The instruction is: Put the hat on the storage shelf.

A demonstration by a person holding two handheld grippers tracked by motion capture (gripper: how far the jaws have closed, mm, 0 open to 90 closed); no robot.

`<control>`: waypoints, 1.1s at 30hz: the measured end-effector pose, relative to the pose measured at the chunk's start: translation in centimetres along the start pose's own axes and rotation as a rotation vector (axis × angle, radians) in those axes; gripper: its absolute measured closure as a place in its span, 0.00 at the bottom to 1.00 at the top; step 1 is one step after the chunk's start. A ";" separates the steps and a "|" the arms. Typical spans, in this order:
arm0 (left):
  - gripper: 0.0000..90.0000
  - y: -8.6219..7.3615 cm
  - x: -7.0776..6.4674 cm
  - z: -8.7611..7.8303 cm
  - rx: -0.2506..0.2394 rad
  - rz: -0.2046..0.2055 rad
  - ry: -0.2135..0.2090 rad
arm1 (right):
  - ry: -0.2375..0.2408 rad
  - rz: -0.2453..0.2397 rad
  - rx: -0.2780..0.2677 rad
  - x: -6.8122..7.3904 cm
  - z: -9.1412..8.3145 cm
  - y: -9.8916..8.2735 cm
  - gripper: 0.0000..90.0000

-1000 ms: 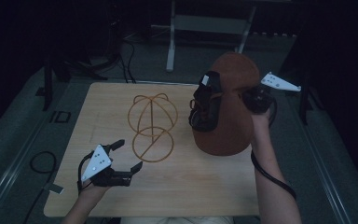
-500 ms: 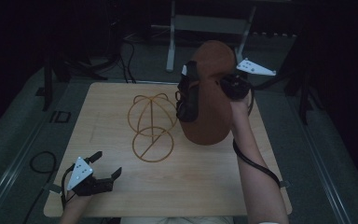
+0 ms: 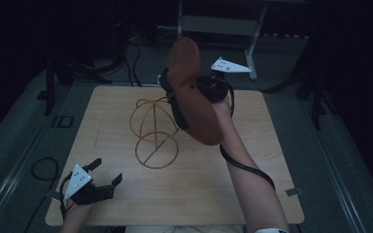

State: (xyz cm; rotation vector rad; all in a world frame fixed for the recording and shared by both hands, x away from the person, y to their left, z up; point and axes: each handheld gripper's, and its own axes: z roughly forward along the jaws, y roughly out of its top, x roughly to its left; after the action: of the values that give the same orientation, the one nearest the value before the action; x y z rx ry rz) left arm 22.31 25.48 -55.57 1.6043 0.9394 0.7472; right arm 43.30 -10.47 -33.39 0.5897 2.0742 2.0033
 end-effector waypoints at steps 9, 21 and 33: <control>0.09 -0.3 0.1 0.0 0.004 -0.007 0.003 | 0.034 -0.030 0.069 0.9 2.0 0.0 0.97; 0.10 -0.5 0.1 0.0 0.001 -0.028 -0.005 | 0.050 -0.124 0.272 3.9 8.0 -1.9 0.77; 0.10 -0.7 0.5 -0.2 -0.007 -0.047 0.002 | -0.014 -0.215 0.292 6.7 9.7 -2.9 0.25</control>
State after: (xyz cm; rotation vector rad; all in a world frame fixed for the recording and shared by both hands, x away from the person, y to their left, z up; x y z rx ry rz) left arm 22.23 26.12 -56.19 1.5708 0.9719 0.7188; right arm 40.81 1.08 -35.94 0.4041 2.3287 1.5912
